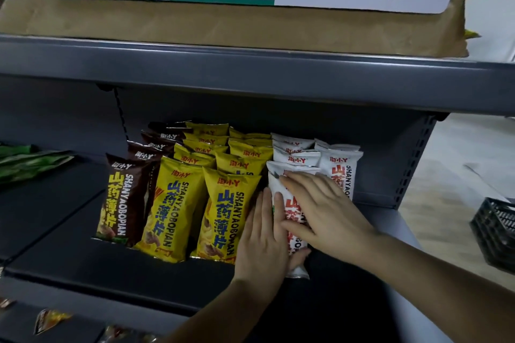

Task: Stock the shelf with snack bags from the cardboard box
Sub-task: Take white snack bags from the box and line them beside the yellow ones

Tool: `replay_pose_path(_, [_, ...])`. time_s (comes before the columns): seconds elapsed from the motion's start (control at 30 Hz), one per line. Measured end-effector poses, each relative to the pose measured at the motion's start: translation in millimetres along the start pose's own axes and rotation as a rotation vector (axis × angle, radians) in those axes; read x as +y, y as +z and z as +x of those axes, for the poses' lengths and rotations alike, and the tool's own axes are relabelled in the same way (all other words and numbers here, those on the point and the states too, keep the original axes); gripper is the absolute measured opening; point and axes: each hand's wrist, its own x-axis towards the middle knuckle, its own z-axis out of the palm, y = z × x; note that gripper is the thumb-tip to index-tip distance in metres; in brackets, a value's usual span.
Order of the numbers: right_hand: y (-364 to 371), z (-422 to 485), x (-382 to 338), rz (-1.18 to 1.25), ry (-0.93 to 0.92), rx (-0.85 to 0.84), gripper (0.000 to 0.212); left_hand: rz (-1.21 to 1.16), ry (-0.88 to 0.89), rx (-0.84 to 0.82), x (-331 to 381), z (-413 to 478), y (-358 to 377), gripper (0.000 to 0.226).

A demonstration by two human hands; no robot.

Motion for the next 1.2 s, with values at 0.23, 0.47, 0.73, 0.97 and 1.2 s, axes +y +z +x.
replay_pose_path(0.23, [6.5, 2.6, -0.8, -0.121, -0.009, -0.01, 0.072, 0.044, 0.192, 0.085, -19.5, -16.3, -32.0, 0.071])
replay_pose_path(0.47, [-2.9, 4.6, -35.9, -0.108, -0.036, 0.143, 0.064, 0.136, 0.096, 0.018, -73.5, -30.0, -55.7, 0.077])
replay_pose_path(0.73, [21.4, 24.3, -86.2, -0.184, -0.023, -0.031, 0.11, 0.116, 0.049, -0.152, -88.8, -14.4, -25.8, 0.07])
replay_pose_path(0.97, [30.6, 26.6, -84.0, -0.209, -0.023, -0.004, 0.095, 0.038, 0.017, -0.102, -94.6, -12.2, -21.3, 0.073])
replay_pose_path(1.2, [21.8, -13.8, -71.4, -0.244, -0.174, -0.042, 0.074, -0.006, 0.245, -0.054, -106.7, -30.1, -49.2, 0.07])
